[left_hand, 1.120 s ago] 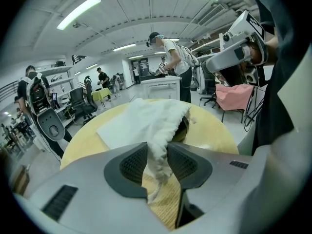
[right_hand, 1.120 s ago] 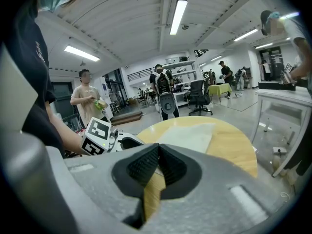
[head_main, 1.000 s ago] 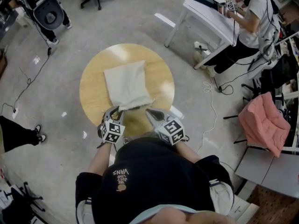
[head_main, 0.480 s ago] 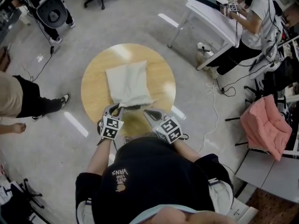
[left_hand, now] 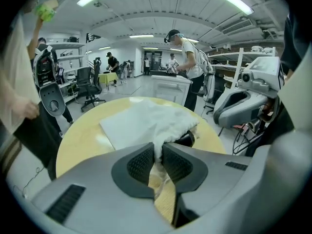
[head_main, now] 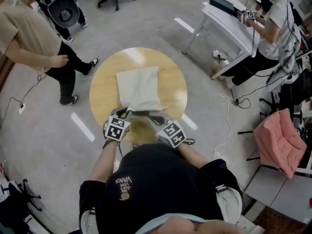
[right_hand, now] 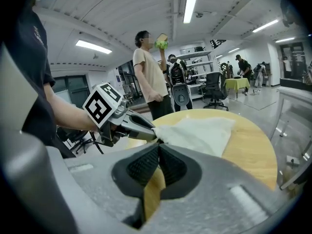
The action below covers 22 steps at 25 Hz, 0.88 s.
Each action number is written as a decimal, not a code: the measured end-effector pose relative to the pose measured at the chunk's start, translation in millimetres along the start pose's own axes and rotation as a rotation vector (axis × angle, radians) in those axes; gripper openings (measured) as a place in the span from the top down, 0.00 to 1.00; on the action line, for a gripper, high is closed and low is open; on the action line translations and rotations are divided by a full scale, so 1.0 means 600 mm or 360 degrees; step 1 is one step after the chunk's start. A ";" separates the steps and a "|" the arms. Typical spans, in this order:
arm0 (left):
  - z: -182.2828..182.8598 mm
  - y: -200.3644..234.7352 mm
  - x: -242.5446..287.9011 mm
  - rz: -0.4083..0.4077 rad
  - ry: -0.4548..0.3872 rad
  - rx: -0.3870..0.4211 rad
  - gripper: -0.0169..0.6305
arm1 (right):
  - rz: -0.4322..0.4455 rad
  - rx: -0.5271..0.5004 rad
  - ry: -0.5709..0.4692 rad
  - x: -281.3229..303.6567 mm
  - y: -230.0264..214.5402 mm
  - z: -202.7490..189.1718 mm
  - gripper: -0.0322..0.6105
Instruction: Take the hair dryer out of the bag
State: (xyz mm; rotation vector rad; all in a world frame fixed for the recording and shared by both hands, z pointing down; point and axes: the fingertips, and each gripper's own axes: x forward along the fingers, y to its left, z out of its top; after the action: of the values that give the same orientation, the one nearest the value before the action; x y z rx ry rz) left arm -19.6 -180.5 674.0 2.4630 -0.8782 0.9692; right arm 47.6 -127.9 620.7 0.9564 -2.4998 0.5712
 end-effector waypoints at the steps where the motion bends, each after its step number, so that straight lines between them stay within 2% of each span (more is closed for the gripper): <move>1: 0.002 0.000 0.002 0.0003 0.0006 -0.0014 0.88 | 0.0017 -0.0009 0.0013 0.004 0.000 -0.006 0.95; 11: 0.011 0.011 -0.001 -0.0031 0.0039 -0.0239 0.88 | 0.0175 -0.0182 0.0116 0.058 0.020 -0.018 0.95; 17: 0.022 0.014 -0.005 -0.0044 0.0033 -0.0305 0.88 | 0.0236 -0.0338 0.0181 0.090 0.037 -0.017 0.94; 19: 0.027 0.015 -0.005 -0.0044 0.0031 -0.0312 0.88 | 0.0225 -0.0391 0.0199 0.100 0.035 -0.016 0.82; 22: 0.028 0.016 -0.008 -0.0046 0.0027 -0.0322 0.88 | 0.0186 -0.0477 0.0224 0.111 0.027 -0.011 0.82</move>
State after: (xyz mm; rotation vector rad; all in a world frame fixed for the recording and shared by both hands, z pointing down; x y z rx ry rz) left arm -20.6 -194.5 660.0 2.2874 -0.8867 0.8459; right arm -7.7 -148.8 656.0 0.6396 -2.4354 0.2747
